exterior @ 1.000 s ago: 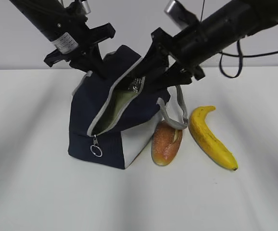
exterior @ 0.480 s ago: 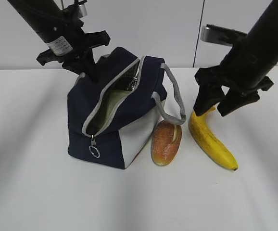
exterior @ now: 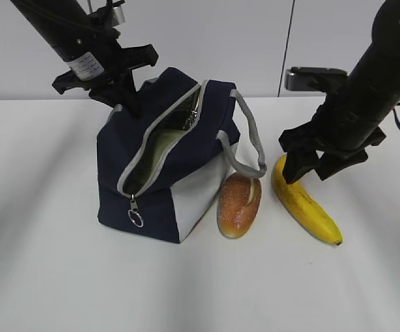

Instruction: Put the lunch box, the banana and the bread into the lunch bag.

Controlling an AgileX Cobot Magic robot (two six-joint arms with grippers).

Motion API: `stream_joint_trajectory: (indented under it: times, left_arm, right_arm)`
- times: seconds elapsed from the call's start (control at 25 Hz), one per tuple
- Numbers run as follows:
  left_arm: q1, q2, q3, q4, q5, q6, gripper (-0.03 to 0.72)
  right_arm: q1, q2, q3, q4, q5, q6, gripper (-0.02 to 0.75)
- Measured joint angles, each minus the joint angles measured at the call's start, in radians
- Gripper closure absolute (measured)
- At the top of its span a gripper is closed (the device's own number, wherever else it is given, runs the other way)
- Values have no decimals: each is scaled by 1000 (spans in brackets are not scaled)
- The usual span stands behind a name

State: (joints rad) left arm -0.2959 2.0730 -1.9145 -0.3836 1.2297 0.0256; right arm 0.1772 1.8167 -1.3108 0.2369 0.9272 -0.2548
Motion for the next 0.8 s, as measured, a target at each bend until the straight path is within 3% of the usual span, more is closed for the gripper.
stream_joint_trajectory:
  times: [0.64,0.8]
  left_arm:
    - [1,0,0,1,0,0,691]
    - [1,0,0,1,0,0,691]
  right_arm:
    - [-2,220,-2,-35,-124,-14,272]
    - [-2,220,-2,-35,-129,-14,342]
